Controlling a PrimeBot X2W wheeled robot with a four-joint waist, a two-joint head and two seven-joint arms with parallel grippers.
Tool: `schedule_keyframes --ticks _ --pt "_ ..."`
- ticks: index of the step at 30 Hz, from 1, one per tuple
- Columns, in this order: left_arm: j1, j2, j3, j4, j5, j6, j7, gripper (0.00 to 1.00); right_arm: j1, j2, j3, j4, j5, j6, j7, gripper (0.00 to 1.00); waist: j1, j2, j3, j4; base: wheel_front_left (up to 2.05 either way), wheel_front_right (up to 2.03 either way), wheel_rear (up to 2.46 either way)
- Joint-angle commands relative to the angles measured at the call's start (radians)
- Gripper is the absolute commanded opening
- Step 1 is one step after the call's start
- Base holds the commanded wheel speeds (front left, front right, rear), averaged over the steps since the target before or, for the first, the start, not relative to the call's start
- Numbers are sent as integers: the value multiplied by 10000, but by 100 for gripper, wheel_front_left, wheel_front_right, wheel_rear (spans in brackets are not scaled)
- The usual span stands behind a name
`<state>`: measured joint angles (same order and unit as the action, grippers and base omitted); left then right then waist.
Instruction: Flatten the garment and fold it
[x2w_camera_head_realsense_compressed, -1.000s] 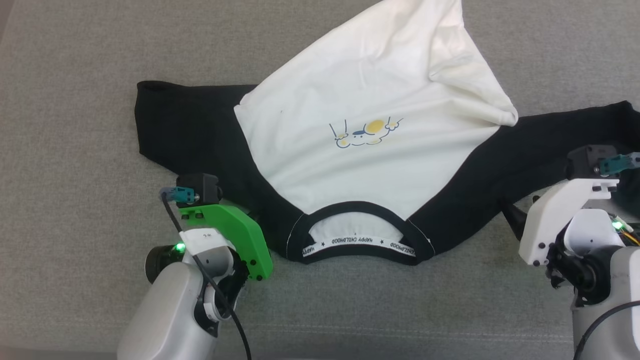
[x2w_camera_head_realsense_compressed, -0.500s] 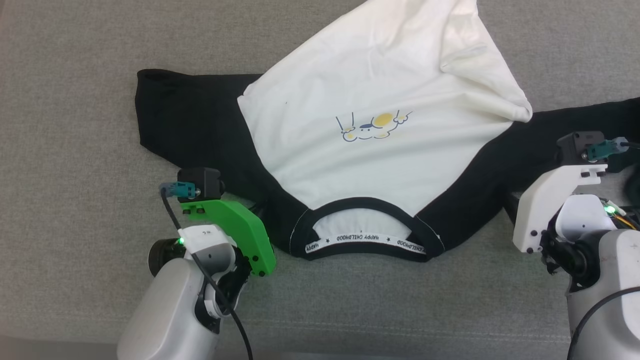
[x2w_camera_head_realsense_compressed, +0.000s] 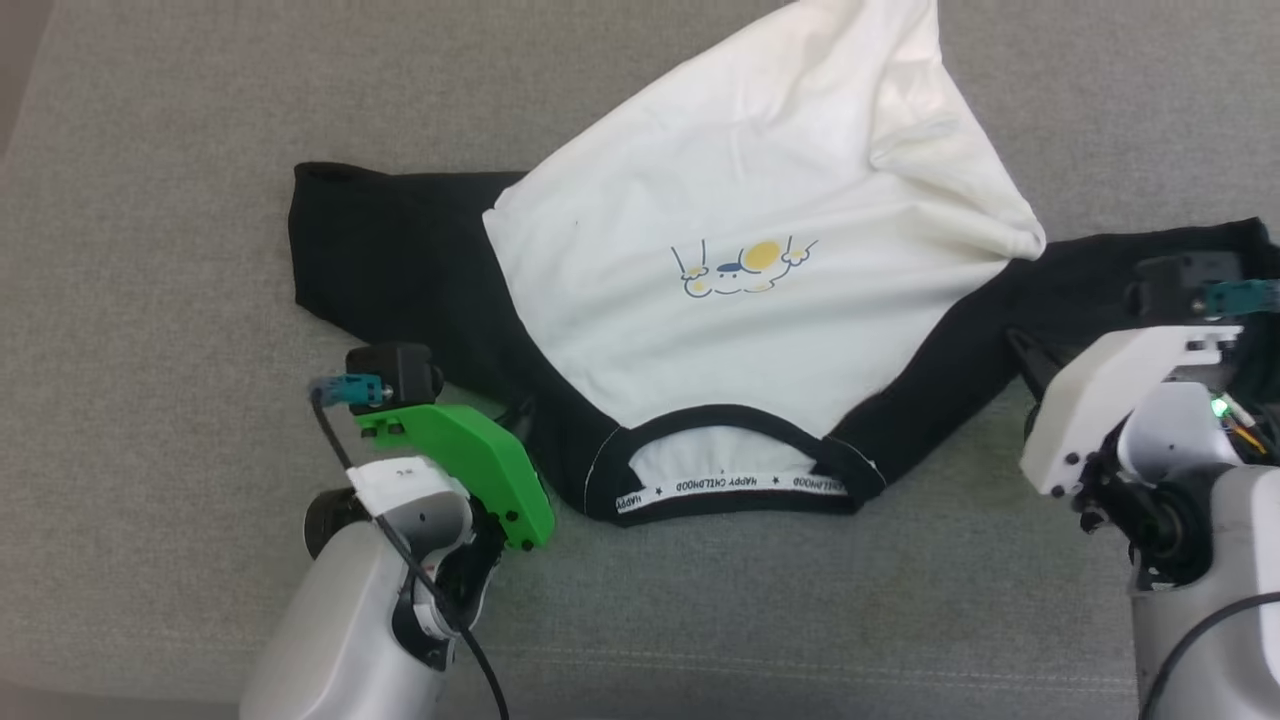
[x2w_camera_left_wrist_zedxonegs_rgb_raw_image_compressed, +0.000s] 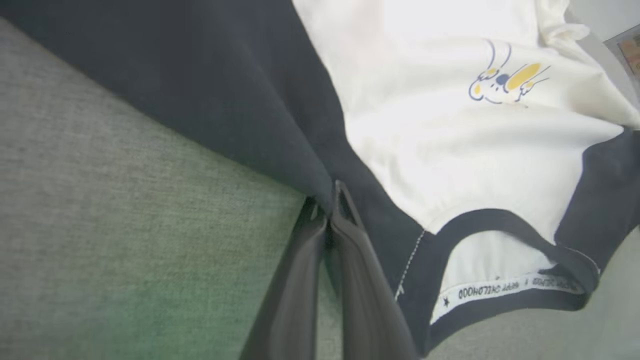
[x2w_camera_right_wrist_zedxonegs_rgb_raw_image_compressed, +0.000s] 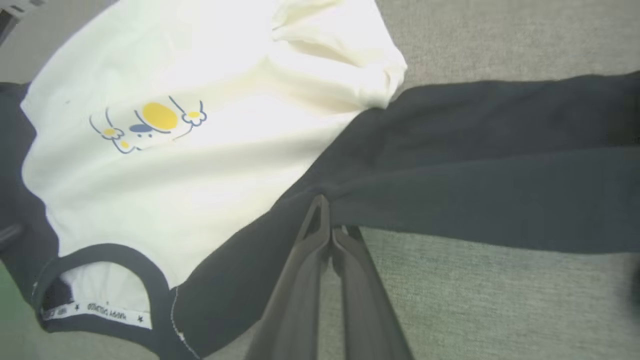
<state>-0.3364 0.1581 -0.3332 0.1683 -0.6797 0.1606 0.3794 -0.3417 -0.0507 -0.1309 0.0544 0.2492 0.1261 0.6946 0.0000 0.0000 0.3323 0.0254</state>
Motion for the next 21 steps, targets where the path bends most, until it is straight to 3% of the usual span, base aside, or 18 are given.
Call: schedule_keyframes --ticks 1,6,12,16,21 --pt "23 31 109 -198 -95 -94 -169 0 115 4 -62 -293 213 46 -78 0 0 0 -289 -25 0 0 0" --pt "-635 129 708 -1007 -547 -428 -493 0 -161 4 -319 -1013 1234 46 13 0 0 0 -758 -19 0 0 0" --pt "-2692 549 1301 -1466 -804 -786 -296 0 -1608 -232 -389 -1415 2109 46 485 0 0 0 -1244 -4 0 0 0" --pt "-4532 893 1474 -922 -570 -830 -79 0 -3255 -518 -246 -1017 2469 46 952 0 0 0 -1267 -34 0 0 0" --pt "-6961 1399 1350 657 249 -959 -189 0 -6035 -473 -117 381 2166 46 960 0 0 0 -683 -192 0 0 0"
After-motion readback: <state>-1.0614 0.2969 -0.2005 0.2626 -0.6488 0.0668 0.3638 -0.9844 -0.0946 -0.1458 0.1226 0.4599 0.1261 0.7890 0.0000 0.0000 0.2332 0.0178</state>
